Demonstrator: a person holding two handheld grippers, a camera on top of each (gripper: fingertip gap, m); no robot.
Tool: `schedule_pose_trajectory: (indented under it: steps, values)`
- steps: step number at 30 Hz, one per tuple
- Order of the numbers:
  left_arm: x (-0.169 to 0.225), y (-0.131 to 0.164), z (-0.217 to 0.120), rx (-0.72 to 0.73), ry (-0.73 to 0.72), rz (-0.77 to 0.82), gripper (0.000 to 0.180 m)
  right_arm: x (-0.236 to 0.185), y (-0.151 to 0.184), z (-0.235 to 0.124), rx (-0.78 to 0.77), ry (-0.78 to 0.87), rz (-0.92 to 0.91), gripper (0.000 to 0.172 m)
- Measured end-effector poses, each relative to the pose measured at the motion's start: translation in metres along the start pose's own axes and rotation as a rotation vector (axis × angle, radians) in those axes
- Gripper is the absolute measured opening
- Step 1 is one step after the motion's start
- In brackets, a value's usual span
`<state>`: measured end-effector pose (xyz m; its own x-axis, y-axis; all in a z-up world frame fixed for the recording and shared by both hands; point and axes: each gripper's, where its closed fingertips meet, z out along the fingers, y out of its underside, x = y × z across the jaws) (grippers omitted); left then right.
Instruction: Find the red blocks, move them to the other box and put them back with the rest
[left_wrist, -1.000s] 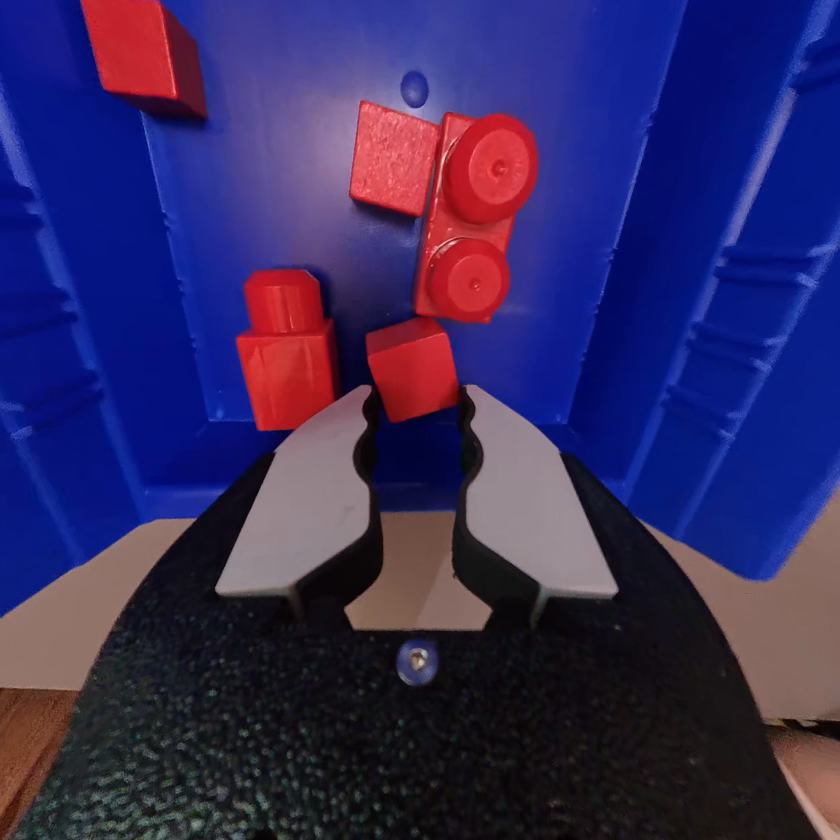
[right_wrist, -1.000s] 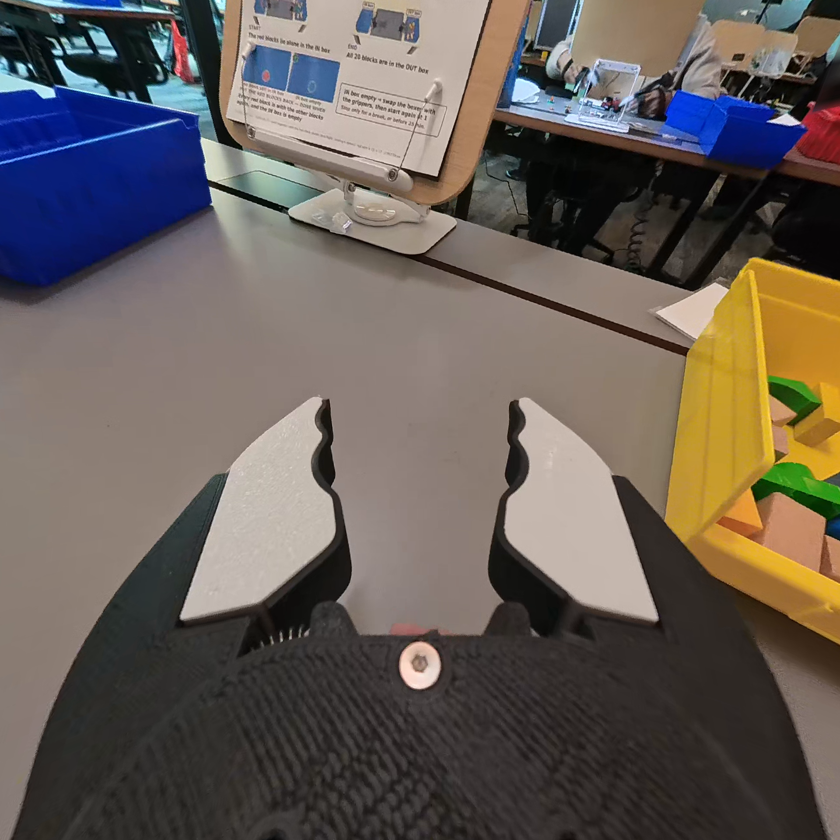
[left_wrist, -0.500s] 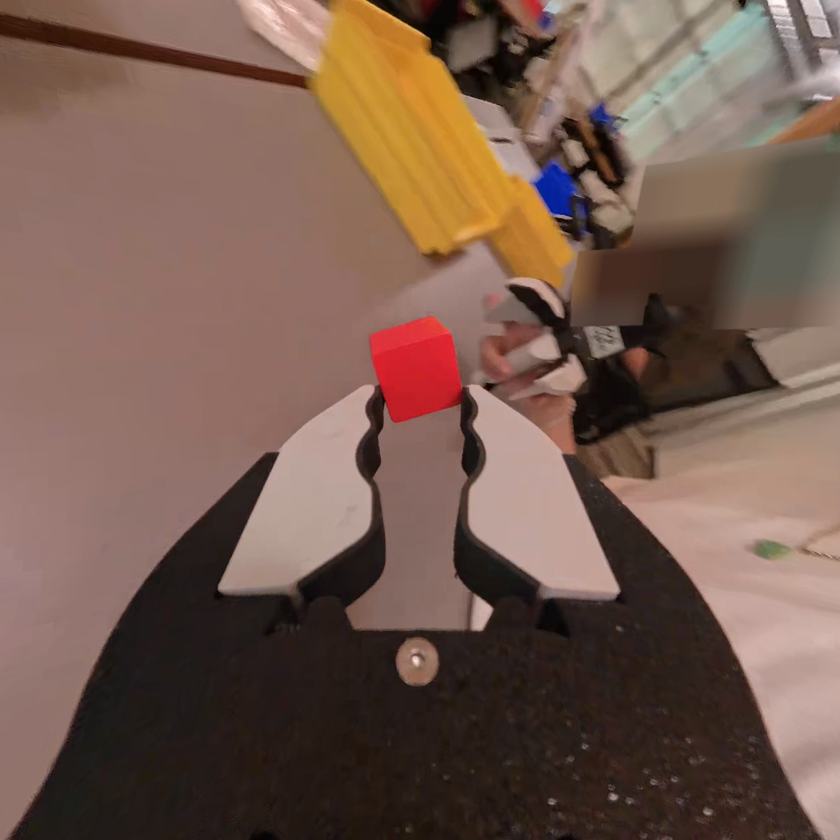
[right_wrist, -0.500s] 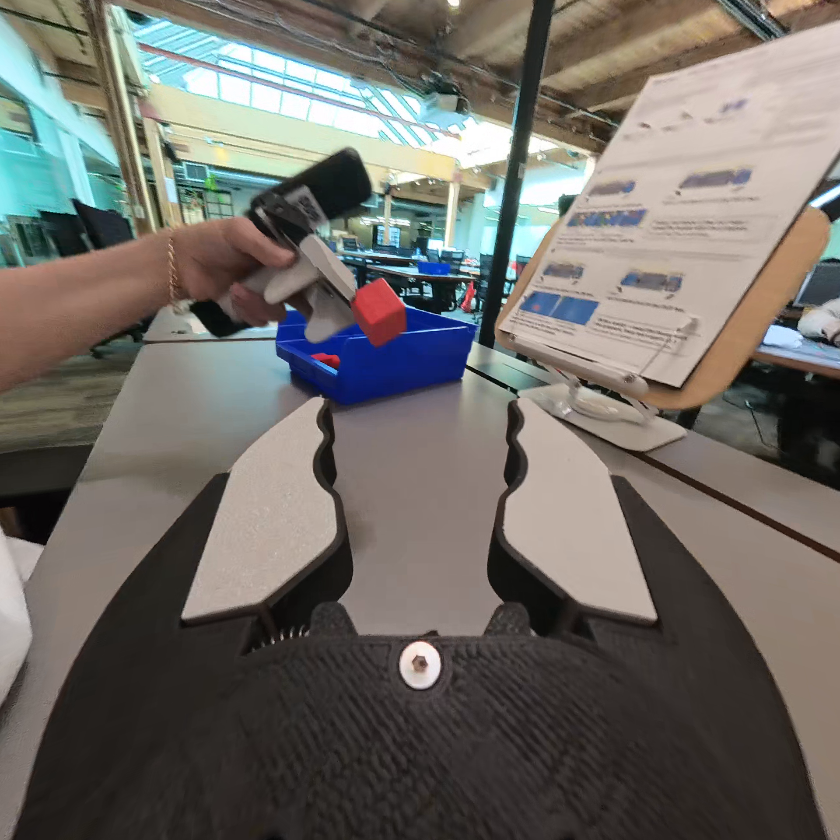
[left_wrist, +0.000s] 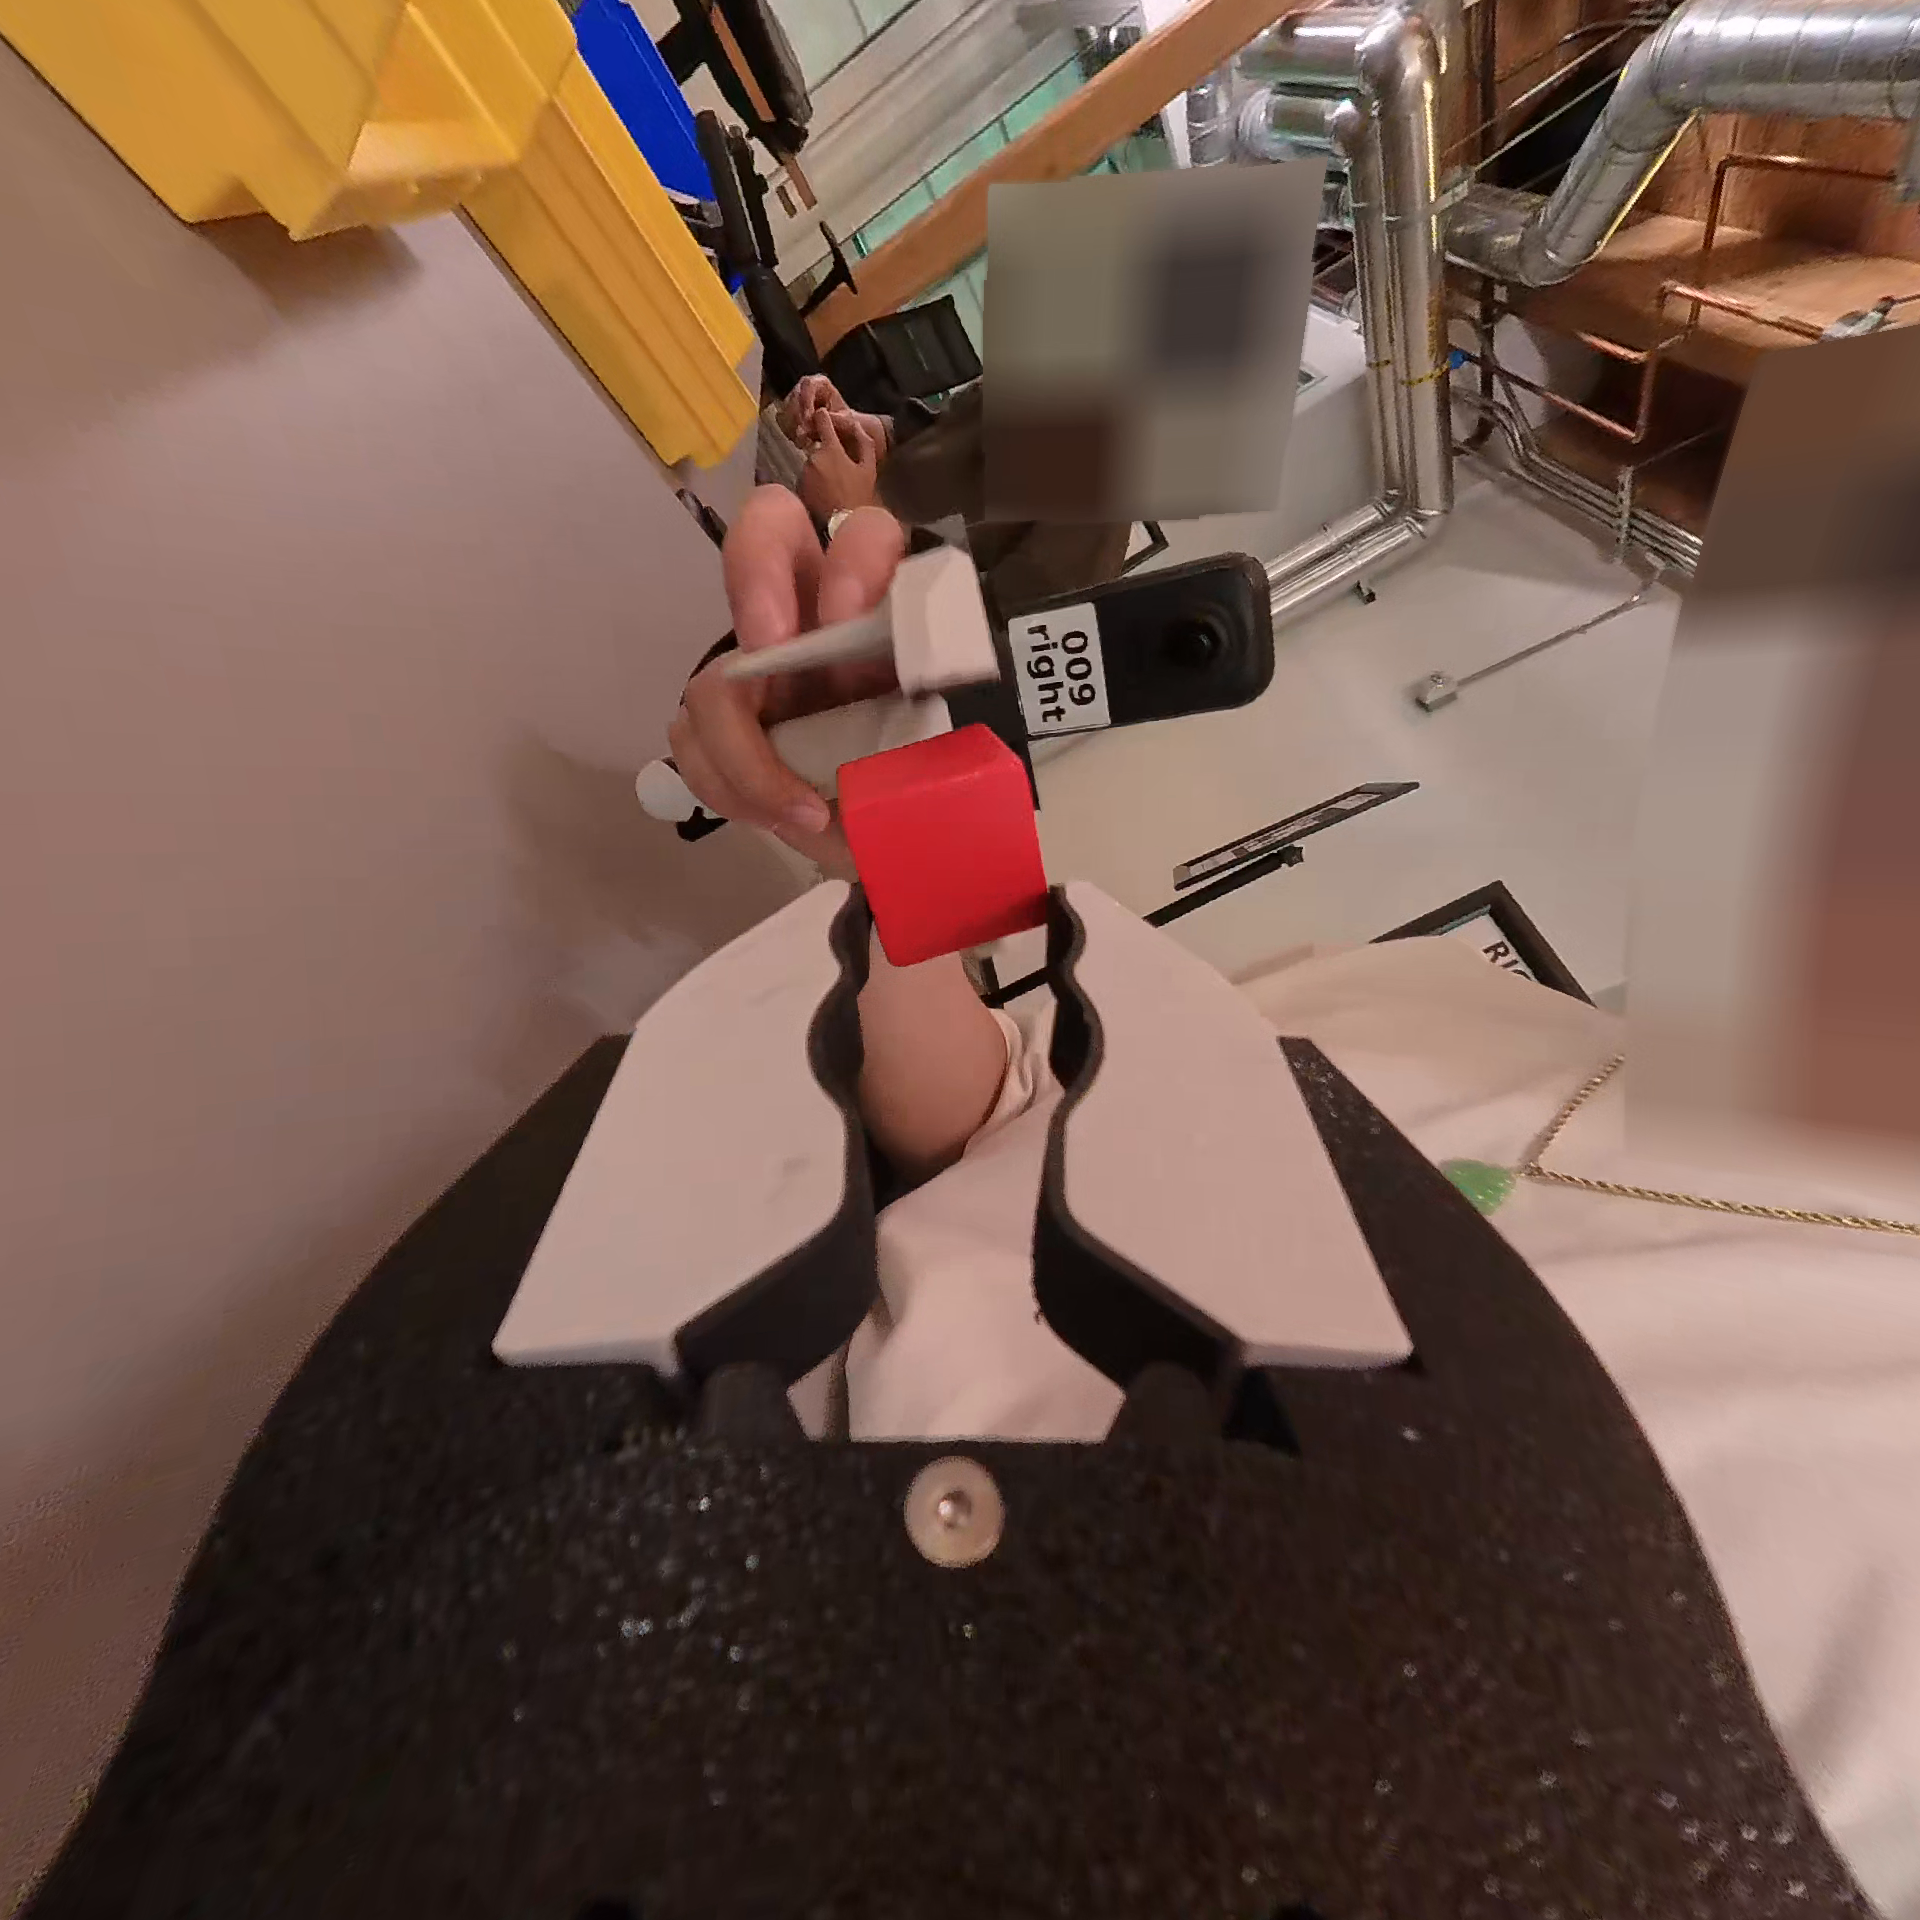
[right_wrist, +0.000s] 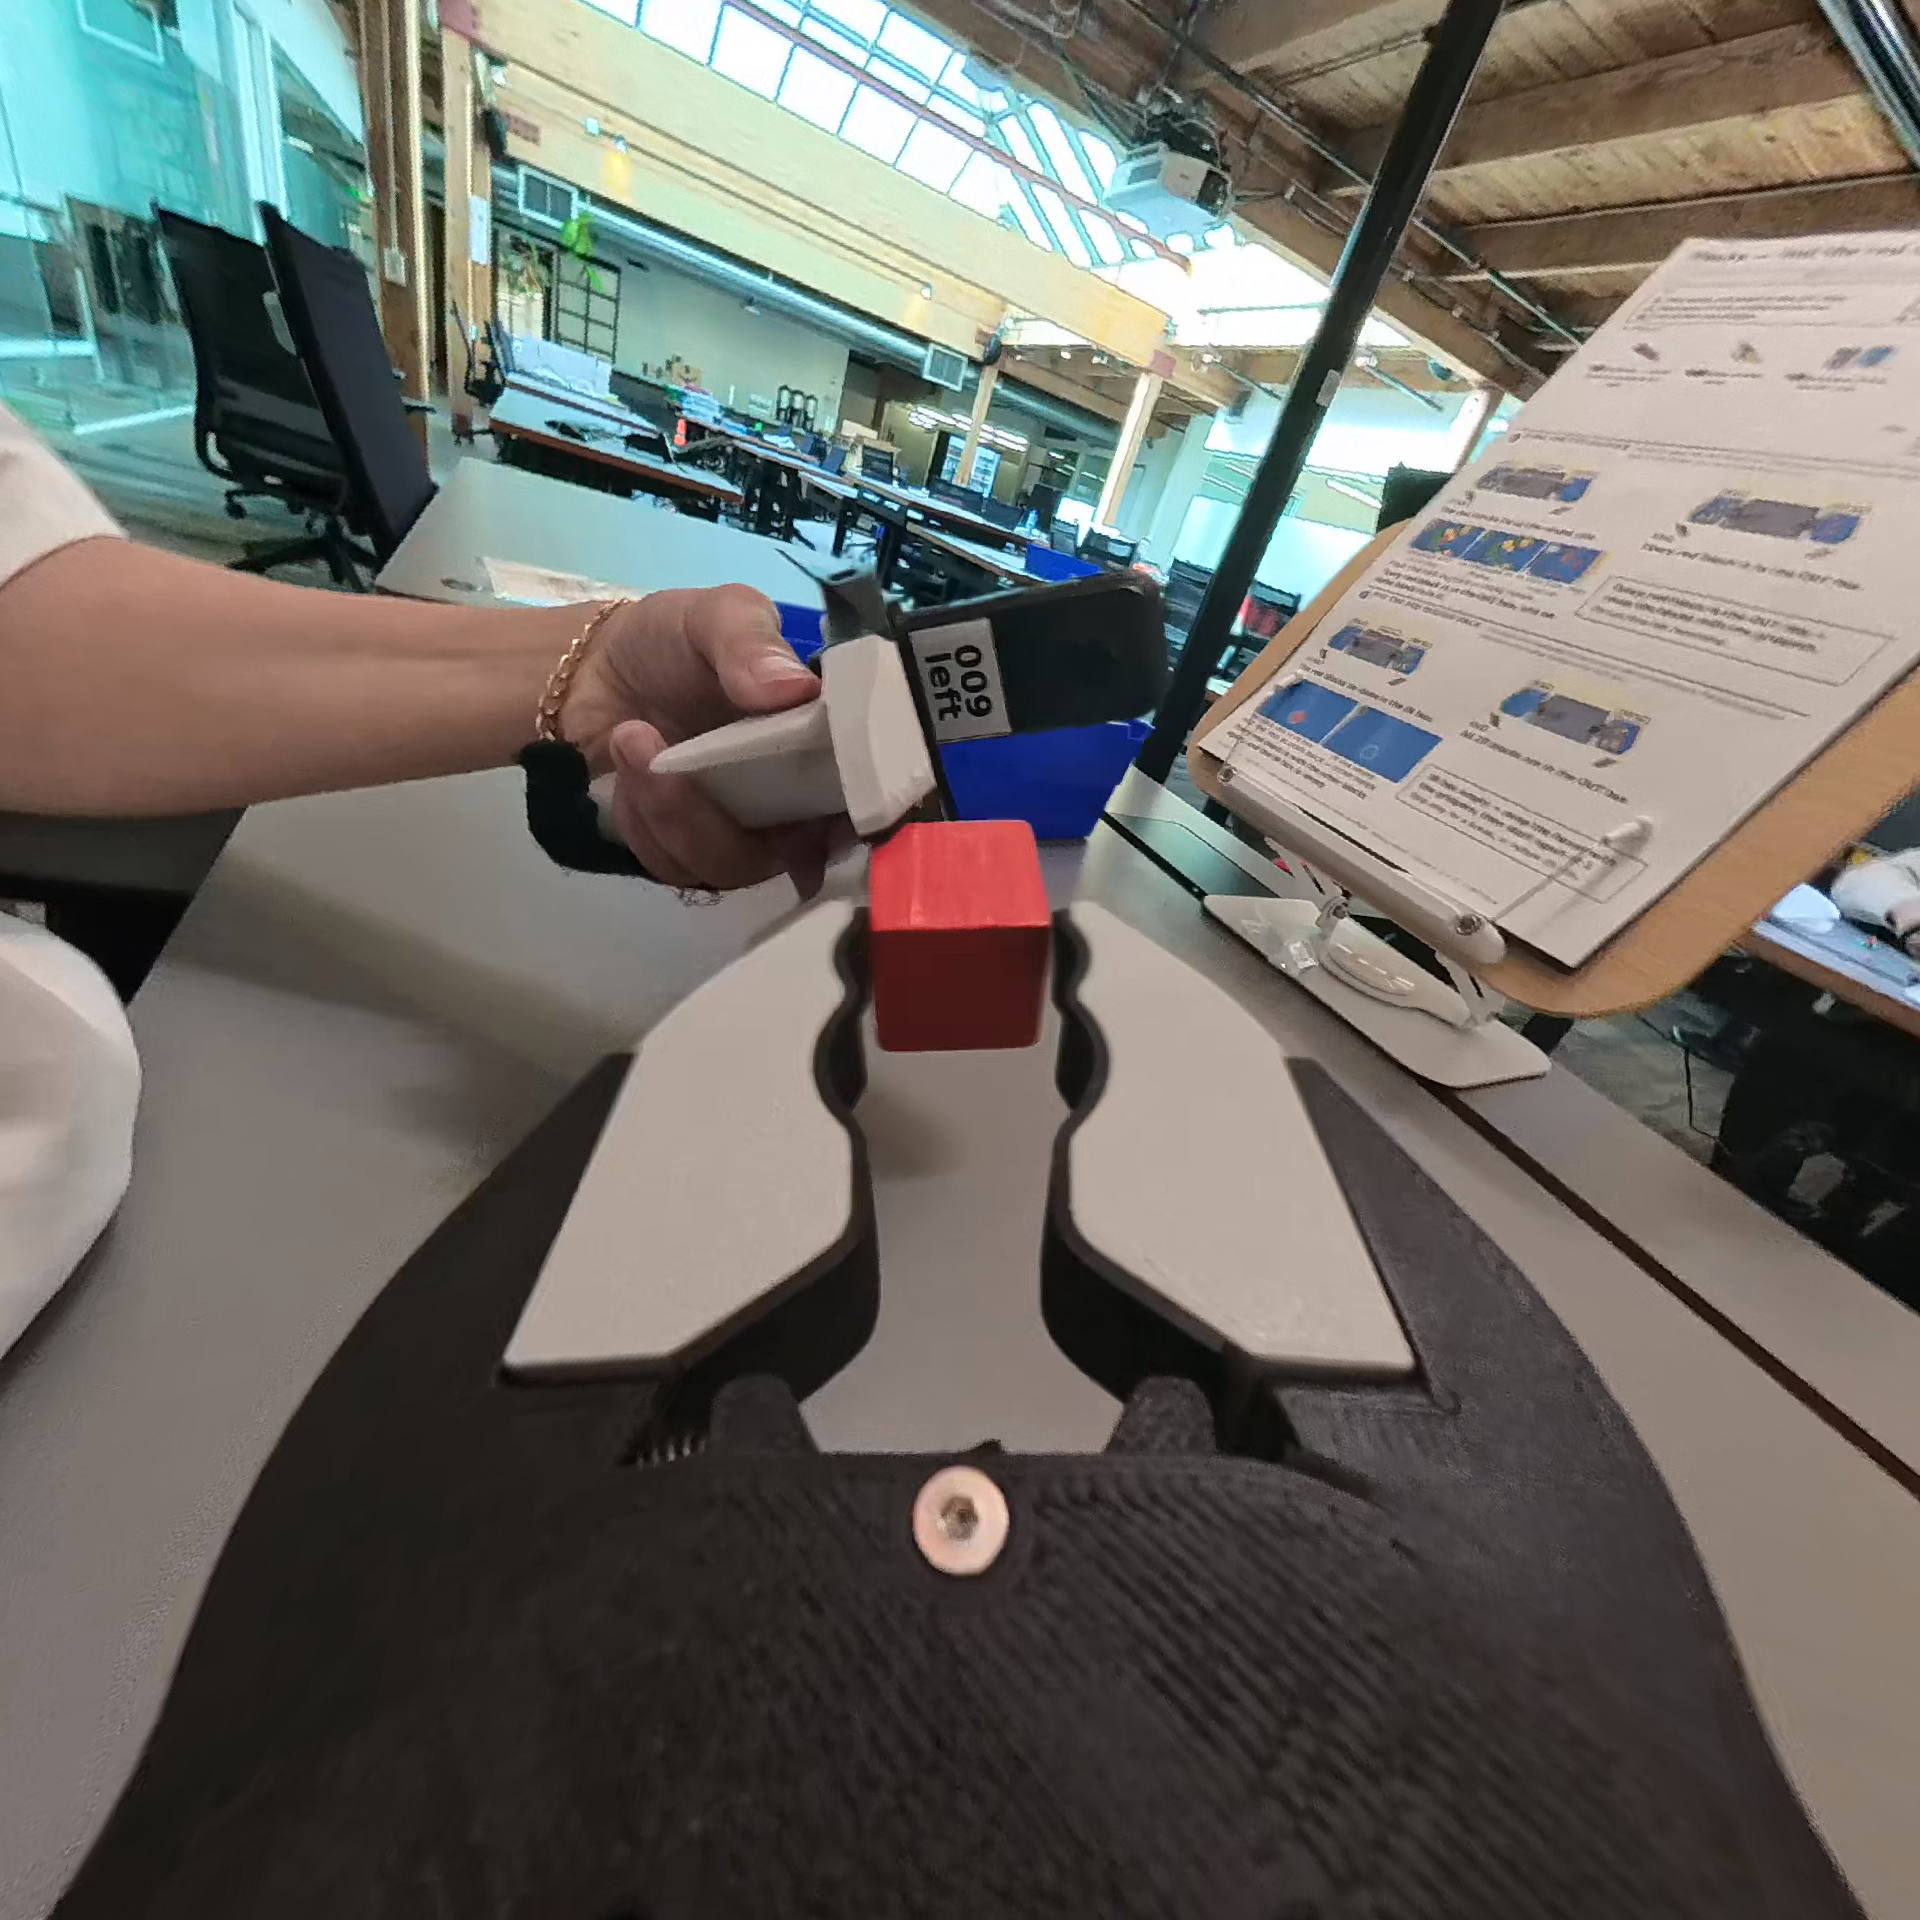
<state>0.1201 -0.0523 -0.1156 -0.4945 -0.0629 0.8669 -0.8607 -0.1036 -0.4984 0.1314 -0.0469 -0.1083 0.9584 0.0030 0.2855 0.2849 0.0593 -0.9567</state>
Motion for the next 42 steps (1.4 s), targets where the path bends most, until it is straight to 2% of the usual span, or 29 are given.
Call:
schedule_pose_trajectory:
  steps: [4,5,8,10,14,17,19,22,28,32,34,35,39,42]
  values:
    - [-0.006,-0.005,-0.005,0.07,-0.017,0.001,0.031,0.006,0.004,0.004,-0.039,0.041,-0.005,0.033]
    - [-0.012,-0.008,-0.008,0.101,-0.06,0.012,0.033,0.012,0.006,0.003,-0.055,0.077,-0.006,0.033]
    - [-0.035,-0.019,-0.032,0.195,-0.269,0.099,0.055,0.05,0.008,-0.023,-0.124,0.281,0.038,0.033]
    - [-0.042,-0.024,-0.053,0.256,-0.397,0.165,0.06,0.085,0.011,-0.062,-0.22,0.463,0.076,0.033]
    - [-0.038,-0.019,-0.091,0.31,-0.557,0.305,0.061,0.162,0.028,-0.172,-0.474,0.895,0.154,0.033]
    - [-0.039,-0.013,-0.106,0.285,-0.637,0.328,0.063,0.216,0.046,-0.242,-0.707,1.084,0.202,0.033]
    - [-0.04,-0.009,-0.109,0.261,-0.658,0.343,0.064,0.245,0.059,-0.268,-0.814,1.12,0.248,0.033]
    - [-0.046,-0.004,-0.114,0.251,-0.69,0.353,0.063,0.274,0.082,-0.289,-0.982,1.108,0.302,0.033]
    - [-0.058,0.004,-0.125,0.261,-0.71,0.322,0.06,0.282,0.129,-0.31,-1.255,1.045,0.415,0.033]
    - [-0.063,0.005,-0.132,0.255,-0.725,0.311,0.06,0.279,0.146,-0.317,-1.297,1.036,0.443,0.035]
    - [-0.064,0.006,-0.135,0.251,-0.732,0.311,0.061,0.28,0.142,-0.323,-1.311,1.071,0.392,0.049]
    - [-0.065,0.007,-0.136,0.25,-0.736,0.312,0.061,0.278,0.138,-0.321,-1.291,1.07,0.389,0.051]
    - [-0.066,0.007,-0.142,0.255,-0.761,0.314,0.063,0.275,0.106,-0.299,-1.077,1.087,0.393,0.05]
    - [-0.065,0.005,-0.146,0.26,-0.784,0.329,0.064,0.262,0.075,-0.265,-0.892,1.051,0.341,0.049]
